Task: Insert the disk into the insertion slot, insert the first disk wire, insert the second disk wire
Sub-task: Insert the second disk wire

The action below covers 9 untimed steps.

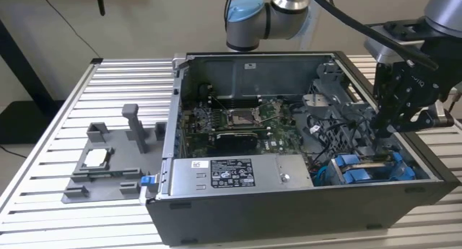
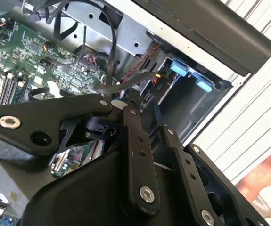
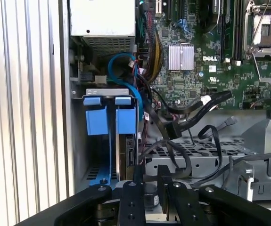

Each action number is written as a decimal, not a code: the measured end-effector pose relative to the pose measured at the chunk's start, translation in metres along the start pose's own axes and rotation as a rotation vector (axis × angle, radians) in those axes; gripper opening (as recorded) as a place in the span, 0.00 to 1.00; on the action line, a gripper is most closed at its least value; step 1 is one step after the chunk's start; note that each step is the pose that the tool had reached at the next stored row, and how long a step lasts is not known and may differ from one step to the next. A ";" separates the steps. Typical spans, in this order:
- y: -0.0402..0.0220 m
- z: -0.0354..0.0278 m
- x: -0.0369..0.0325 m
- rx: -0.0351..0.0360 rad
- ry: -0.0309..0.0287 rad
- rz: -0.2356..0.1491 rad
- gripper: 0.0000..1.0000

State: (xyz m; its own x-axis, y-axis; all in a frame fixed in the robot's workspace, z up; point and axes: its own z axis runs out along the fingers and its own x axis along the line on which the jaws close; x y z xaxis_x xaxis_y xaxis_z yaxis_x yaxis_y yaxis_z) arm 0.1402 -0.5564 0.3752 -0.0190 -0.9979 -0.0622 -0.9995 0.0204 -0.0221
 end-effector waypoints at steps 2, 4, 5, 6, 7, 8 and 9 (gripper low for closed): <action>0.0014 -0.0027 -0.0012 0.0002 0.0001 0.000 0.27; 0.0024 -0.0048 -0.0031 0.0004 -0.0001 0.000 0.27; 0.0030 -0.0059 -0.0043 0.0007 -0.0001 0.000 0.27; 0.0036 -0.0069 -0.0055 0.0013 0.0000 0.000 0.27; 0.0043 -0.0076 -0.0068 0.0020 0.0000 0.000 0.27; 0.0051 -0.0080 -0.0085 0.0029 0.0001 0.000 0.27; 0.0060 -0.0081 -0.0102 0.0037 0.0003 0.000 0.27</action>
State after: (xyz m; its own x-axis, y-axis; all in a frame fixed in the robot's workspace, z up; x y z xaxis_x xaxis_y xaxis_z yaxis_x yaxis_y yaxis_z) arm 0.1343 -0.5466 0.3838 -0.0187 -0.9979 -0.0619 -0.9995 0.0203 -0.0258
